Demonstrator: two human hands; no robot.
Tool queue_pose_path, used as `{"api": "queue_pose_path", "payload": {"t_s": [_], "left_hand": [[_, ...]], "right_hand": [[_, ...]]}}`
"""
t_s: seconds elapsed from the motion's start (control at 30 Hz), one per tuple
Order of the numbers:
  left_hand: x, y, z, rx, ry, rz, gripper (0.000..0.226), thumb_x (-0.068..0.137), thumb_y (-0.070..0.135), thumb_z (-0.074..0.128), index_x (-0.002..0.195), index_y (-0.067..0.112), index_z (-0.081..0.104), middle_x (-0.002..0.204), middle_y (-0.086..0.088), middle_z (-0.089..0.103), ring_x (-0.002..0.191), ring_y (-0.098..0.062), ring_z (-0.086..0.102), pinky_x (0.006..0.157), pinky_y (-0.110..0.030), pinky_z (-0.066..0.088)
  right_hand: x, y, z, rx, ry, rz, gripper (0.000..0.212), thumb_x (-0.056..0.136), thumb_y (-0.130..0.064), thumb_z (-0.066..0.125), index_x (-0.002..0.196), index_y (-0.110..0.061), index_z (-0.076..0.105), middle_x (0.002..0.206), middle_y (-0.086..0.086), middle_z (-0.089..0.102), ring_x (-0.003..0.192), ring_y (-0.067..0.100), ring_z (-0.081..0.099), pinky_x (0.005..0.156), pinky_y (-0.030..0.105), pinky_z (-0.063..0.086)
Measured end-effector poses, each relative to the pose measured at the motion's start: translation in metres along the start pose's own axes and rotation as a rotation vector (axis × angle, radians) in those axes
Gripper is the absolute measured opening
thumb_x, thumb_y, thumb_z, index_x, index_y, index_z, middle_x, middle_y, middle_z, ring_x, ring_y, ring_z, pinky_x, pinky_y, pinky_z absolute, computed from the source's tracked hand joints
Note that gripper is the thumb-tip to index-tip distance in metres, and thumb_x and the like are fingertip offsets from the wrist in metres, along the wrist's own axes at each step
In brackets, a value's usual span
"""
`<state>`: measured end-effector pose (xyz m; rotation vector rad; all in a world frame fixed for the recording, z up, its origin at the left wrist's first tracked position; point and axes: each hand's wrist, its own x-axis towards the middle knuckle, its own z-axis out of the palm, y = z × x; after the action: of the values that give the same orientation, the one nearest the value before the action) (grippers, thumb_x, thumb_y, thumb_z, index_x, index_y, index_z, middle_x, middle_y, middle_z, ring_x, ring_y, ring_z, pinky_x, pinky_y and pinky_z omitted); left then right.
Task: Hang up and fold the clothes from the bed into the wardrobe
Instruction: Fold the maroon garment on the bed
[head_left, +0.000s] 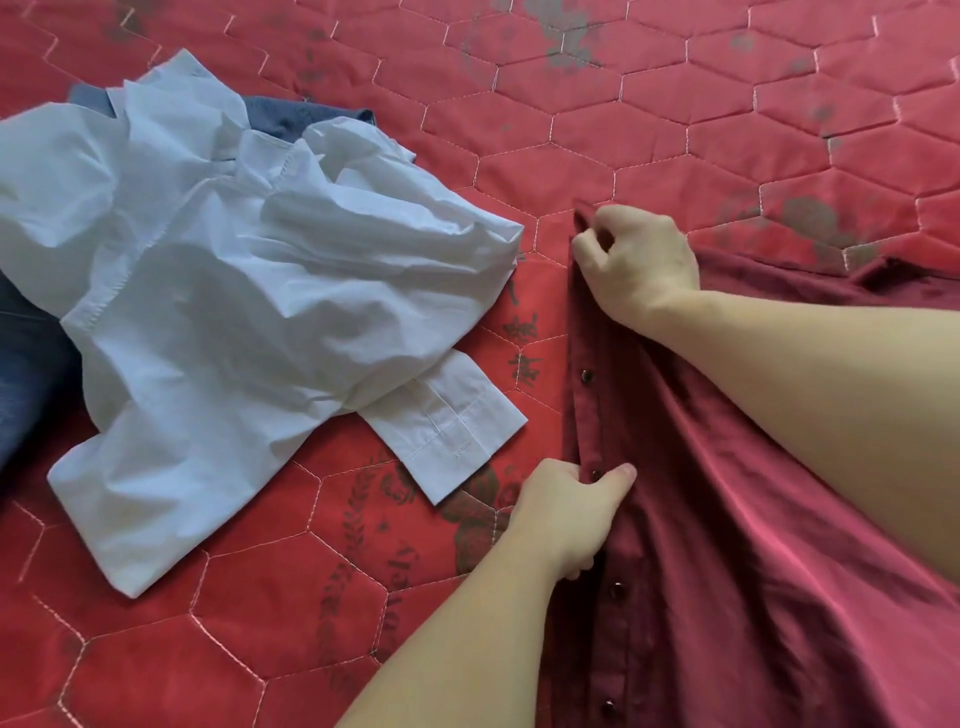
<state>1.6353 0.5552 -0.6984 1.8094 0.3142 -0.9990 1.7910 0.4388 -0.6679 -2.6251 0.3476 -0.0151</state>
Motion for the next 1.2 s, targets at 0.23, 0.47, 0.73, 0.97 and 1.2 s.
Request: {"api": "queue_pose_path", "payload": {"t_s": [0.23,0.47,0.73,0.97,1.2], "left_hand": [[0.0,0.001,0.0,0.014,0.023,0.023,0.045,0.089,0.047,0.061,0.06,0.019,0.041,0.036,0.006,0.036,0.025,-0.015,0.038,0.033,-0.018,0.03],[0.001,-0.005,0.001,0.045,0.069,0.085,0.035,0.085,0.037,0.068,0.069,0.012,0.047,0.03,0.003,0.039,0.023,-0.016,0.038,0.036,-0.017,0.028],[-0.021,-0.017,0.019,-0.033,0.353,0.252,0.025,0.077,0.026,0.074,0.066,0.009,0.061,0.045,0.003,0.049,0.029,-0.015,0.043,0.038,-0.02,0.034],[-0.103,-0.078,0.032,-0.054,0.309,0.09,0.029,0.079,0.037,0.078,0.063,0.017,0.065,0.053,0.002,0.056,0.03,-0.01,0.037,0.036,-0.016,0.029],[-0.165,-0.128,0.054,-0.058,0.25,-0.001,0.016,0.08,0.027,0.079,0.078,0.014,0.07,0.066,-0.001,0.061,0.032,-0.006,0.039,0.037,-0.016,0.03]], "right_hand": [[-0.031,0.021,0.019,-0.092,-0.116,-0.149,0.028,0.089,-0.029,0.052,0.115,-0.023,0.058,0.116,0.003,0.054,0.104,0.028,0.054,0.085,0.039,0.044],[-0.108,0.042,0.031,-0.153,-0.041,-0.297,0.053,0.085,-0.042,0.044,0.132,-0.019,0.055,0.14,0.009,0.05,0.127,0.029,0.048,0.105,0.048,0.034],[-0.236,0.095,-0.003,-0.118,-0.02,-0.335,0.053,0.086,-0.039,0.048,0.134,-0.017,0.054,0.144,0.009,0.046,0.135,0.026,0.041,0.116,0.048,0.022],[-0.37,0.113,0.001,-0.306,-0.299,-0.371,0.063,0.086,-0.052,0.043,0.139,-0.019,0.051,0.15,0.012,0.042,0.141,0.031,0.034,0.114,0.054,0.022],[-0.466,0.103,-0.005,-0.242,-0.339,-0.355,0.062,0.086,-0.052,0.045,0.14,-0.021,0.049,0.15,0.01,0.041,0.141,0.028,0.033,0.113,0.051,0.02]]}}
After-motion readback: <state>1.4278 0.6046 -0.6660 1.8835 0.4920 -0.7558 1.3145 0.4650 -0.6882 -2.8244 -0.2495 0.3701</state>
